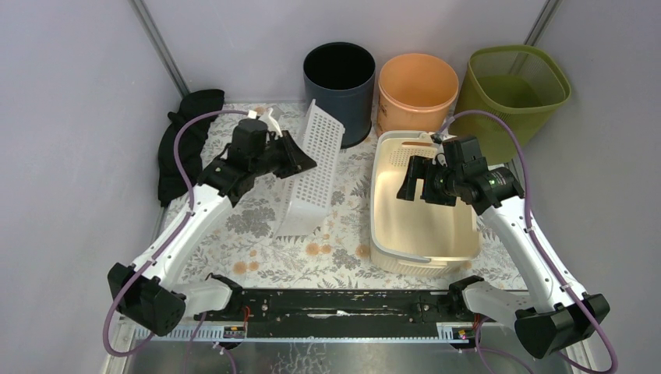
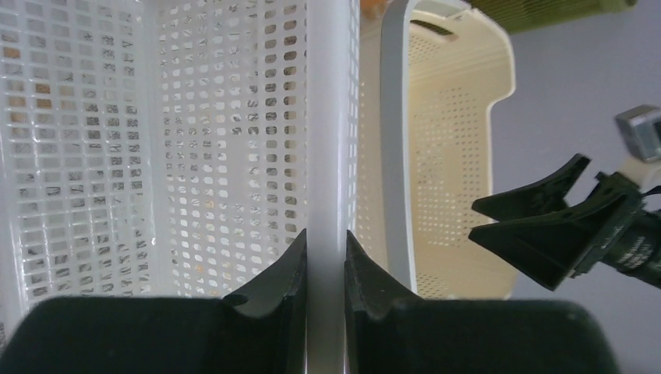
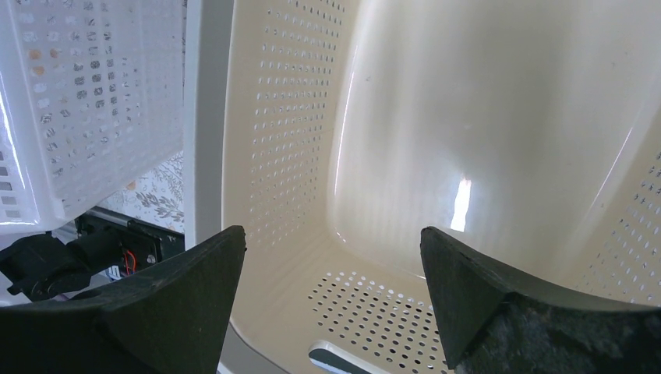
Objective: Turn the large container upside down
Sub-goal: Turn the container upside down at the center of the board.
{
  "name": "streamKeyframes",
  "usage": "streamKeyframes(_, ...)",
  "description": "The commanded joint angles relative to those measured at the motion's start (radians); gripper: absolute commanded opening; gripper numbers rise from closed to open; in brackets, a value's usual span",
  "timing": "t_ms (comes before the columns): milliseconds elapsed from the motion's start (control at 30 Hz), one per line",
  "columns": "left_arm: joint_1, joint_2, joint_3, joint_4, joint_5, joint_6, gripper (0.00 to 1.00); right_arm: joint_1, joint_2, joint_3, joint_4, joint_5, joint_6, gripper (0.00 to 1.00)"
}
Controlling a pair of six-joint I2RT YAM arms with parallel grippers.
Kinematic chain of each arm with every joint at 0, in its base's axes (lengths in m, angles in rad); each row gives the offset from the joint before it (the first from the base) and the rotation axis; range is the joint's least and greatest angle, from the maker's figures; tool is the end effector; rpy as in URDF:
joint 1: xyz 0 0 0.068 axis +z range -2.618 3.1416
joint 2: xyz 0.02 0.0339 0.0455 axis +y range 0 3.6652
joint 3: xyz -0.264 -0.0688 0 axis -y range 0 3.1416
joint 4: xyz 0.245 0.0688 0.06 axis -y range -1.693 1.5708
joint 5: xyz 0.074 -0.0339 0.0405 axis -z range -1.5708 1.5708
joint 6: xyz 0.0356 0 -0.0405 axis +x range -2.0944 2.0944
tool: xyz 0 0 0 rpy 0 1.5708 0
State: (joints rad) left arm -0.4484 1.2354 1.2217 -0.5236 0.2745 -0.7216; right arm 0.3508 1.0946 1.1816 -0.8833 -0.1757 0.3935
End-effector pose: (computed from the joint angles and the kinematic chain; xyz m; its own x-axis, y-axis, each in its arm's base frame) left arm 0.2409 -0.1266 0.3640 -0.7605 -0.3397 -0.5533 0.1662 0.7220 -0.6717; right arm 0.1989 0.0794 0.3512 -0.7937 0.1116 -0.5980 -0.1612 0.9094 0.3835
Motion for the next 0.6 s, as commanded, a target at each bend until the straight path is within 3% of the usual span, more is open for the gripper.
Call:
streamKeyframes(0,0.076,-0.065,-0.099,0.314,0.193,-0.116,0.01,0.005,-0.02,0.022,0.004,-0.014,0.008,0.9)
streamKeyframes(567,0.276,-0.147,-0.381,0.804,0.467,-0.432,0.01,0.005,-0.011,0.011,0.015,-0.033,0.018,0.9)
